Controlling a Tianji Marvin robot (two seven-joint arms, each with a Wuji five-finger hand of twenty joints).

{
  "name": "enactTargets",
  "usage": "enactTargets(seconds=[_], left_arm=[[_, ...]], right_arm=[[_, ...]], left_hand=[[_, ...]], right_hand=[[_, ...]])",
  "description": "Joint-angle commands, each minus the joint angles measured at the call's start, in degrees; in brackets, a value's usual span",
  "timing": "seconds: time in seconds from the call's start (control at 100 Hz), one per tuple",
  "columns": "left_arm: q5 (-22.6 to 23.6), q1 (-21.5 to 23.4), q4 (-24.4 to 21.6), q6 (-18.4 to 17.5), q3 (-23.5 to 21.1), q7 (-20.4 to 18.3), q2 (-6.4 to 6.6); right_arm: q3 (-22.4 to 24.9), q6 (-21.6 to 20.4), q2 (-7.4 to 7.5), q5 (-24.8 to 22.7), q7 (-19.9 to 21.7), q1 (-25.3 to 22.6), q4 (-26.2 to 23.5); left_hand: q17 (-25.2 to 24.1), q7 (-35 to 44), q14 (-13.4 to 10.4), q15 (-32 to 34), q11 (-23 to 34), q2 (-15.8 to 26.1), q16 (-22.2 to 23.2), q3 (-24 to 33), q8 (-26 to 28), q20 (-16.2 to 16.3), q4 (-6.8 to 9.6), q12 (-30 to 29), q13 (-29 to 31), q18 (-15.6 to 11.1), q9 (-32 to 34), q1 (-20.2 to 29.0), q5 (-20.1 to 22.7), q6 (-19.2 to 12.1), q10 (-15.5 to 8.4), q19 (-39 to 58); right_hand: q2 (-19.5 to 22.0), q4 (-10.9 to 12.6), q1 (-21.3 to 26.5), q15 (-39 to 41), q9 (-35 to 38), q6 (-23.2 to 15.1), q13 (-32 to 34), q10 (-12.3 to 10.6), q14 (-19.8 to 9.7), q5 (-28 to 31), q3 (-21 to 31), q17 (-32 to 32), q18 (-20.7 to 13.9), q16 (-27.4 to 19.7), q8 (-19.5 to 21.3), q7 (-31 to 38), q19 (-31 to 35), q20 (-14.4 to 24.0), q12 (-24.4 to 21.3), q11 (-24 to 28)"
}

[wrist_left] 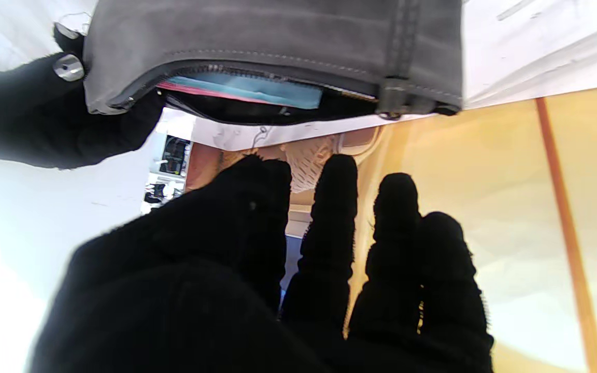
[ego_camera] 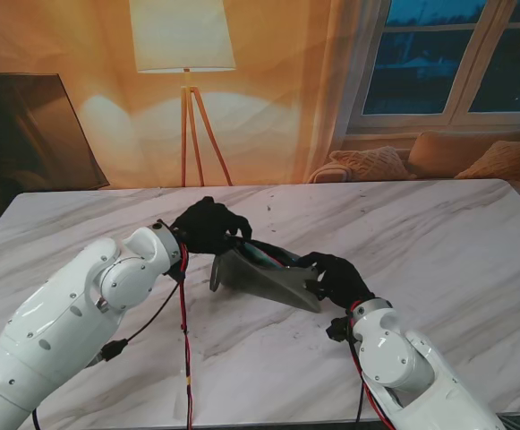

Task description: Collect documents into a storage pouch

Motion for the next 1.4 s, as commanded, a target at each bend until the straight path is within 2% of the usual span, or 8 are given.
enactTargets(seconds=[0.0,0.14,0.34,0.43,0.59,0.83,1.12,1.39], left_arm=[[-0.6,0.8,-0.6,1.1,-0.9,-1.2,0.77],[2.1,2.4,-0.8,2.1,-3.3,-1.6,1.22],[2.7,2.9,0.4,4.8,-4.6,-4.4,1.72],[2.2,2.5,1.4,6.2,-4.4,-5.9,1.88],[2.0,1.3,4.4,7.3,-3.1,-5.5,1.81],[0.3,-1.1,9.4,7.3,-0.6,-1.1,0.98],[-4.2,-4.5,14.1,6.4,2.9,0.9,-0.07],[-10.0,-7.6,19.3,5.8,7.1,3.2,-1.7]], right_arm=[[-0.2,0.5,-0.17,-0.1,0.8,-0.1,0.0],[-0.4,0.5,-0.15,0.0,0.9,0.0,0.0],[-0.5,0.6,-0.13,0.0,1.1,0.0,0.0],[-0.5,0.6,-0.11,-0.1,1.1,0.0,-0.1],[-0.5,0.7,-0.1,-0.1,1.2,0.0,-0.1],[-0.5,0.6,-0.06,-0.1,1.4,-0.1,-0.2],[-0.4,0.2,-0.09,-0.1,1.1,-0.2,-0.2],[-0.2,0.2,-0.05,-0.1,1.2,-0.3,-0.3]], left_hand=[[-0.2,-0.1,-0.2,-0.3,-1.7,0.8,0.2,2.4,-0.1,0.5,0.53,0.5,-0.1,-0.7,-2.7,2.1,-2.6,-1.1,-0.6,-0.2],[-1.5,-3.5,-0.8,-2.2,-4.0,2.9,-0.6,3.9,-1.9,-1.9,3.88,-0.3,-1.9,-0.4,-9.9,1.1,-6.3,-0.7,-1.1,-1.4],[-3.7,-12.0,-1.1,-5.3,-6.6,1.0,-1.7,5.0,-5.3,-4.7,4.43,-2.1,-5.7,0.0,-22.6,-3.4,-16.6,0.7,-1.8,-4.5],[-5.1,-15.6,-1.3,-7.7,-7.3,0.3,-2.6,5.2,-6.2,-5.5,5.0,-2.8,-7.8,-0.1,-25.2,-6.6,-19.8,1.4,-2.4,-6.3],[-5.7,-18.9,-1.4,-9.1,-7.9,-1.1,-3.2,6.6,-6.7,-5.8,5.0,-3.2,-8.9,0.0,-27.8,-6.2,-23.2,1.9,-3.5,-7.5],[-5.6,-20.7,-1.2,-9.3,-7.5,-3.2,-3.3,6.7,-6.7,-6.0,3.73,-3.4,-8.9,0.5,-28.6,-7.8,-24.0,2.0,-3.1,-8.0],[-6.6,-20.4,-1.2,-9.8,-7.1,-3.8,-3.5,6.8,-6.2,-6.7,2.51,-3.4,-9.6,0.9,-28.1,-9.6,-22.7,0.5,-2.6,-9.6],[-6.8,-12.7,-1.0,-9.8,-6.1,-2.4,-3.9,7.5,-3.3,-7.2,1.93,-2.8,-9.1,1.9,-23.9,-7.1,-13.4,-2.6,-1.6,-10.7]], right_hand=[[0.3,-1.0,1.2,1.6,1.8,1.7,1.6,-0.4,-1.8,2.6,-0.5,0.6,-1.1,-0.3,0.0,0.9,2.0,0.3,0.6,0.6],[0.3,-1.0,1.2,1.6,2.0,1.7,1.6,-0.4,-1.7,2.8,-0.6,0.5,-1.1,-0.3,-0.4,1.1,2.1,0.3,0.8,0.5],[0.3,-1.0,1.1,1.6,1.9,1.6,1.5,-0.4,-1.7,2.7,-0.6,0.5,-1.1,-0.3,-0.7,1.3,2.1,0.2,0.9,0.4],[0.3,-0.9,0.9,1.6,1.8,1.6,1.4,-0.4,-1.7,2.7,-0.5,0.5,-1.1,-0.3,-0.8,1.3,2.1,0.2,0.9,0.3],[0.3,-0.9,0.9,1.5,1.8,1.5,1.3,-0.5,-1.7,2.7,-0.5,0.3,-1.1,-0.3,-1.0,1.4,2.0,0.1,0.9,0.3],[0.2,-0.6,0.3,1.4,1.7,1.6,1.2,-0.5,-1.6,2.8,-0.3,0.1,-1.1,-0.1,-1.3,1.6,1.9,0.1,0.9,0.3],[0.2,-0.6,0.2,1.3,1.6,1.5,1.2,-0.5,-1.7,2.8,-0.3,0.1,-1.0,0.0,-1.5,1.7,2.0,0.1,0.9,0.3],[0.2,-0.6,0.1,1.3,1.7,1.5,1.2,-0.5,-1.7,2.9,-0.3,0.1,-1.0,0.1,-1.6,1.8,2.0,0.1,0.9,0.3]])
